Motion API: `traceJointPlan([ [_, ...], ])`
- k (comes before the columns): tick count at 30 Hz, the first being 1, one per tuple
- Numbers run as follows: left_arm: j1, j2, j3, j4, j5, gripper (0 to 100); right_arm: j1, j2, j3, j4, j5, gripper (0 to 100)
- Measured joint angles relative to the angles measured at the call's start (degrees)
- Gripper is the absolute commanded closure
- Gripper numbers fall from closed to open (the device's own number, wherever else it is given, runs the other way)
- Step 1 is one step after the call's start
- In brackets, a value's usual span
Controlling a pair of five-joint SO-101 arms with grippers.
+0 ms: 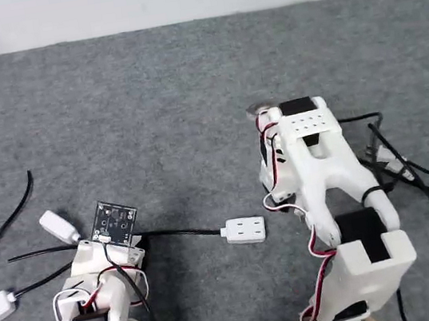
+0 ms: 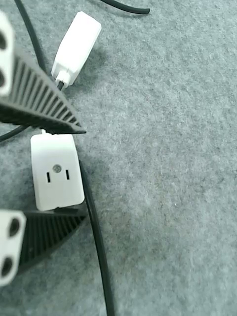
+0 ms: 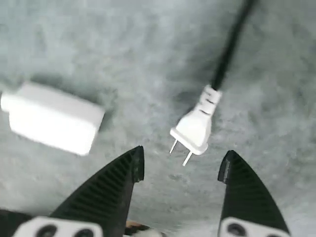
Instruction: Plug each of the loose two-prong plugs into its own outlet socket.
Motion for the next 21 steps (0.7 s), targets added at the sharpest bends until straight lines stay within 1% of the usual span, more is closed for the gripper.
traceJointPlan([
  [4, 0.0, 0.0, 0.0, 0.0, 0.0, 77, 3.16, 0.0, 1.49, -0.97, 14.15, 84.6],
  [6, 0.0, 0.0, 0.0, 0.0, 0.0, 77, 4.57, 0.44, 1.49, -3.16, 18.46, 87.6],
  [9, 0.0, 0.0, 0.0, 0.0, 0.0, 77, 4.75, 2.55, 1.49, -5.19, 20.04, 89.2],
  [15, 0.0, 0.0, 0.0, 0.0, 0.0, 77, 4.22, 6.86, 1.41, -6.68, 20.48, 89.5],
  [17, 0.0, 0.0, 0.0, 0.0, 0.0, 77, 4.22, 7.56, 1.32, -7.21, 20.57, 92.3],
  [19, 0.0, 0.0, 0.0, 0.0, 0.0, 77, 4.04, 7.74, 1.32, -7.38, 20.57, 99.0],
  [21, 0.0, 0.0, 0.0, 0.0, 0.0, 77, 4.04, 8.18, 0.44, -7.38, 20.57, 98.0],
])
